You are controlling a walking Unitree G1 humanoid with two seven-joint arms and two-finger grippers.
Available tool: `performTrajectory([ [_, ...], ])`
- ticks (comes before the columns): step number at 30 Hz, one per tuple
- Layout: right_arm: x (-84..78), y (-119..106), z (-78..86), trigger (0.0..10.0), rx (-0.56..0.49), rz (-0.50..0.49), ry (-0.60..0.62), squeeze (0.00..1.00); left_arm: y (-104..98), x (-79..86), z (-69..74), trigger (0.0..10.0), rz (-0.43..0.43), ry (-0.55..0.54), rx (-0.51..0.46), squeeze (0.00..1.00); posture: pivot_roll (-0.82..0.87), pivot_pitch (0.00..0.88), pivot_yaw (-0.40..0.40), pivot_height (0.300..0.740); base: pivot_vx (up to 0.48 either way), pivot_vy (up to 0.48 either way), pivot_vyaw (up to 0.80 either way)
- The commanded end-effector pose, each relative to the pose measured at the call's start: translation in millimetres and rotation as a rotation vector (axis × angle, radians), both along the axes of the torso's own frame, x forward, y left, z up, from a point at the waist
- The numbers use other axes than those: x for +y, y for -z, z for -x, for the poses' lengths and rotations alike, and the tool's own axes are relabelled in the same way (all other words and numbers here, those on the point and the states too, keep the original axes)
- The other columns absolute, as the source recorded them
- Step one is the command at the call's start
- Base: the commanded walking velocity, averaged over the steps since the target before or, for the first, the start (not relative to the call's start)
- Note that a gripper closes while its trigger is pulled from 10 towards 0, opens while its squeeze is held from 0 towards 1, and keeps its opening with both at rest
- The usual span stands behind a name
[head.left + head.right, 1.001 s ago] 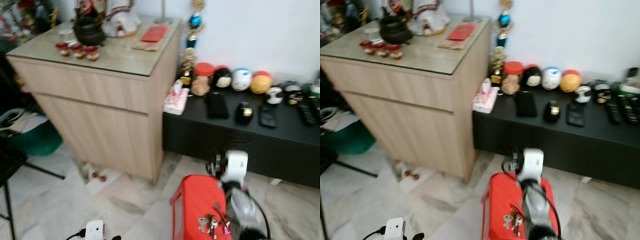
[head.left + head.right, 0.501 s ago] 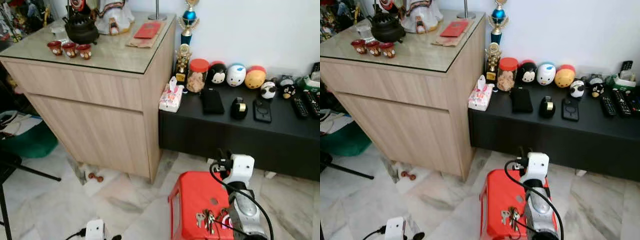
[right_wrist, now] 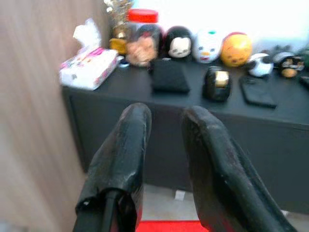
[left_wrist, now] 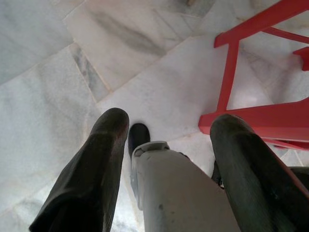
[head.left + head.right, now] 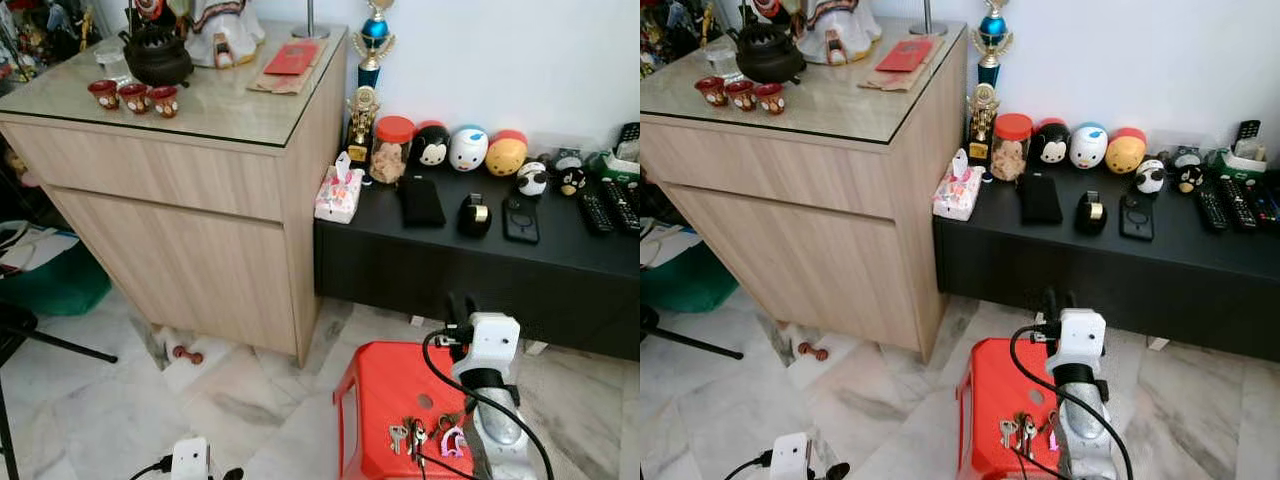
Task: Hang keys on a hook
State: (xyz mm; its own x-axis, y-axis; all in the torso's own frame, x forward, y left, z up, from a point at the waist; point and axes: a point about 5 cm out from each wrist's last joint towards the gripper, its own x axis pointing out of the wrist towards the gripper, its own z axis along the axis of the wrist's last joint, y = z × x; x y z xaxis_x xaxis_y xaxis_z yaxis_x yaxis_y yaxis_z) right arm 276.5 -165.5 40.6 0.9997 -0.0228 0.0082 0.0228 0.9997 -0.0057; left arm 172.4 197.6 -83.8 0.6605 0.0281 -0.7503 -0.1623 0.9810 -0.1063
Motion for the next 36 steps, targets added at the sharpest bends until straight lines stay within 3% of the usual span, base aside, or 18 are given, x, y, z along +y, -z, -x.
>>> performTrajectory([
  [1, 4.1, 4, 0.0, 10.0, 0.036, 0.003, -0.014, 0.0, 2, 0.2, 4.7, 10.0, 0.001, -0.008, 0.01, 0.0, 0.06, 0.065, -0.028, 0.74, 0.0, 0.0, 0.0],
  [10, 4.4, 18, -1.6, 10.0, 0.139, -0.004, -0.042, 0.0, 3, 0.4, 8.2, 10.0, -0.001, 0.003, 0.018, 0.0, 0.06, 0.056, -0.023, 0.74, 0.0, 0.0, 0.0],
  [18, -2.0, 24, -1.0, 10.0, 0.181, -0.035, -0.009, 0.0, 4, 0.0, 9.5, 10.0, 0.002, 0.01, 0.02, 0.0, 0.06, 0.045, -0.021, 0.69, 0.0, 0.0, 0.0],
  [27, 3.7, 24, -3.0, 10.0, 0.185, -0.031, -0.029, 0.0, 4, -3.4, 8.9, 10.0, 0.005, 0.035, 0.029, 0.0, 0.06, 0.035, -0.017, 0.633, 0.0, 0.0, 0.0],
  [36, 1.2, 30, -3.2, 10.0, 0.232, -0.067, -0.008, 0.0, 5, -3.4, 9.1, 10.0, 0.003, 0.038, 0.035, 0.0, 0.07, 0.046, -0.018, 0.633, 0.0, 0.0, 0.0],
])
